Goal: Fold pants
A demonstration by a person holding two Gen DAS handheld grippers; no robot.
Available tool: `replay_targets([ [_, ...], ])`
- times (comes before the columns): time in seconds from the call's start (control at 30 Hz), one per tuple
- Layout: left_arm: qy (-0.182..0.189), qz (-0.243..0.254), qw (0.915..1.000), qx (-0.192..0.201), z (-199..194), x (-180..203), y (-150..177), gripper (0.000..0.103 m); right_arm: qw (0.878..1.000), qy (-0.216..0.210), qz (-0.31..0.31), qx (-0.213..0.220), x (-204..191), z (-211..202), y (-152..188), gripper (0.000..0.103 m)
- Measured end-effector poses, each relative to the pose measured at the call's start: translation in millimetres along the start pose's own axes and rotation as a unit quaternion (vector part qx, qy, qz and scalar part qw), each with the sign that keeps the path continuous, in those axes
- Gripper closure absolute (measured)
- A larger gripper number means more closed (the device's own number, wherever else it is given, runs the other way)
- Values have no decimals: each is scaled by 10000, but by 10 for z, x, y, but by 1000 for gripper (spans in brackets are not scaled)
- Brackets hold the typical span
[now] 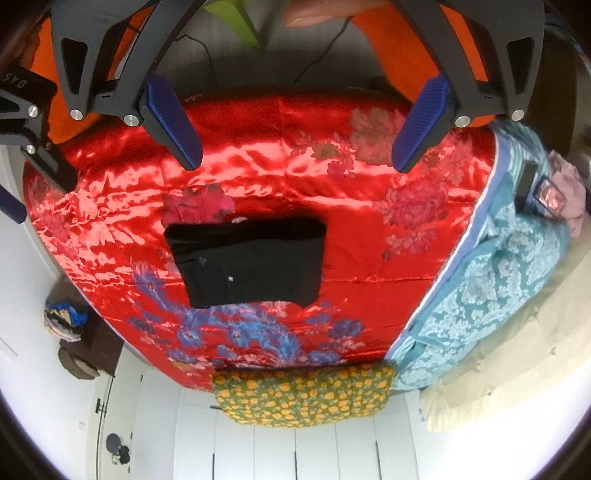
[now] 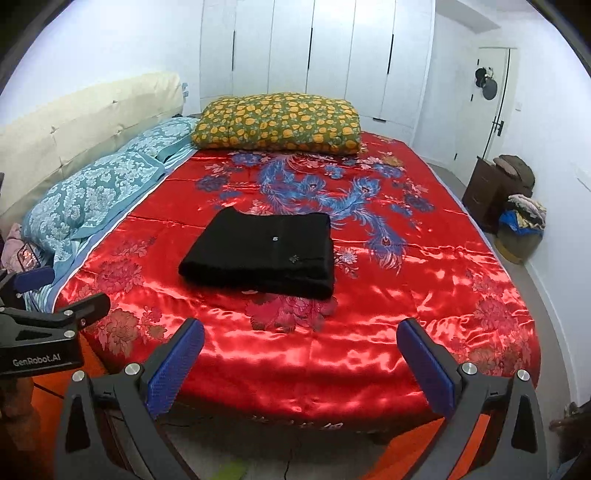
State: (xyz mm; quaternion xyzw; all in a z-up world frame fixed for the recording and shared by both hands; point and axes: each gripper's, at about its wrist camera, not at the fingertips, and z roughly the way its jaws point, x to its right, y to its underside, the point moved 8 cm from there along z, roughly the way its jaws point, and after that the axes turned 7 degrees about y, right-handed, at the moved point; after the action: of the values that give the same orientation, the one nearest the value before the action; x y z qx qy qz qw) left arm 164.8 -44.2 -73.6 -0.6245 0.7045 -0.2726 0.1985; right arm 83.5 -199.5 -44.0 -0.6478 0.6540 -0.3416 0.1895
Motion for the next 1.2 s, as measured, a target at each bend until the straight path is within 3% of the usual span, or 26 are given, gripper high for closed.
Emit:
replay_targets([
  [0.43, -256, 6, 9997, -50, 69, -84, -29, 1, 9998, 7, -59, 164, -115, -18, -132, 0],
  [1.2, -291, -33, 9996, -47, 68, -75, -43, 1, 9998, 110, -109, 100, -98, 38, -112, 0],
])
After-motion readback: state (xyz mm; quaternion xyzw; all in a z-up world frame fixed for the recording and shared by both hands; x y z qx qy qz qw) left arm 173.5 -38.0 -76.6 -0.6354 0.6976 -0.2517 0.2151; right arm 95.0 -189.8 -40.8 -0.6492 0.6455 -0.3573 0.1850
